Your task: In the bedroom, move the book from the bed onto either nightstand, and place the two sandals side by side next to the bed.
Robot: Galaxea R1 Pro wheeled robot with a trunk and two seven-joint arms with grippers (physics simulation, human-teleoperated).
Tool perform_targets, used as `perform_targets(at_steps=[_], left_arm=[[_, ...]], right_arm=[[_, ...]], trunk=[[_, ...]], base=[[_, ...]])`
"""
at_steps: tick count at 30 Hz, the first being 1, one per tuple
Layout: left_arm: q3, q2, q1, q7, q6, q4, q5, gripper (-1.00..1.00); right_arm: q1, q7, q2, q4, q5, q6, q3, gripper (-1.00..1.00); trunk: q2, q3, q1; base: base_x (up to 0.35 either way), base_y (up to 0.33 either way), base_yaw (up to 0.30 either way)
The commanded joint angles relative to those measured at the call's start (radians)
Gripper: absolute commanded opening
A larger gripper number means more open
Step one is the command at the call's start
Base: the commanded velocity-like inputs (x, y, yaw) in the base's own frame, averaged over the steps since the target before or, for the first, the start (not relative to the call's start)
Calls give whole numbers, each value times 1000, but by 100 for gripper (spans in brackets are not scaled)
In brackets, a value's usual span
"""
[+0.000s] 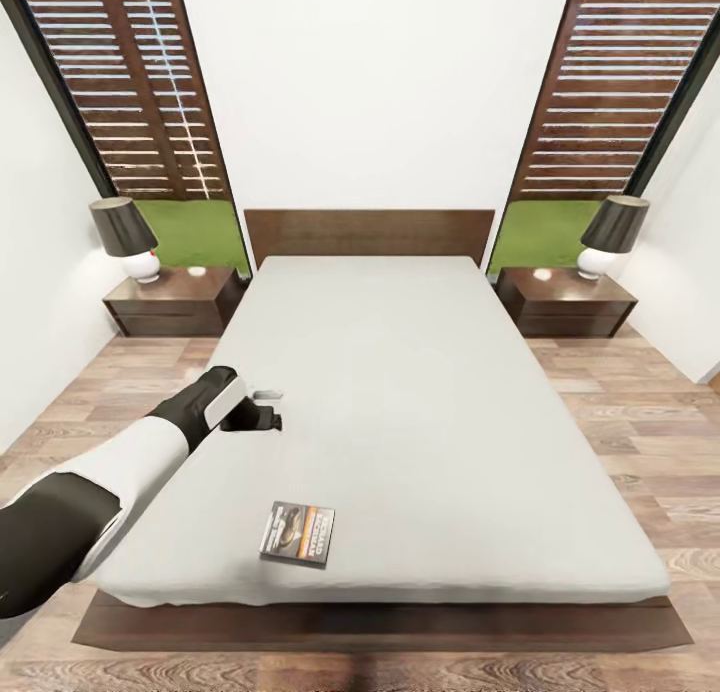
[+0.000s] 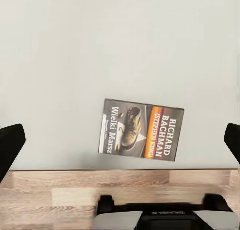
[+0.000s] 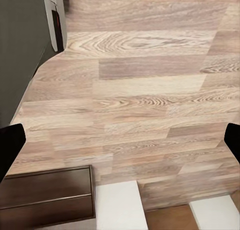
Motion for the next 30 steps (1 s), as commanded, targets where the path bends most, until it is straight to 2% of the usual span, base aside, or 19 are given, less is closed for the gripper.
perform_targets(at_steps=[1, 9, 13, 20, 30], left_arm=[[-6, 2, -16, 9, 26, -3, 11, 100], [-4, 1, -130, 16, 122, 10, 9, 100], [-4, -3, -169, 16, 155, 22, 10, 100], [-4, -7, -190, 17, 155, 54, 11, 100], [-3, -7, -196, 23, 155, 99, 11, 100]], right_arm=[[-1, -4, -1, 3, 10, 1, -8, 100], [6, -4, 0, 3, 10, -2, -8, 100], [7, -4, 0, 3, 10, -3, -8, 100], [8, -4, 3, 2, 11, -4, -7, 100], [8, -4, 20, 2, 11, -3, -7, 100]], trunk=[[-2, -4, 1], [-2, -17, 1], [-2, -23, 1], [-2, -35, 1], [-2, -51, 1]], base=[[0, 0, 0], [0, 0, 0], [0, 0, 0], [0, 0, 0], [0, 0, 0]])
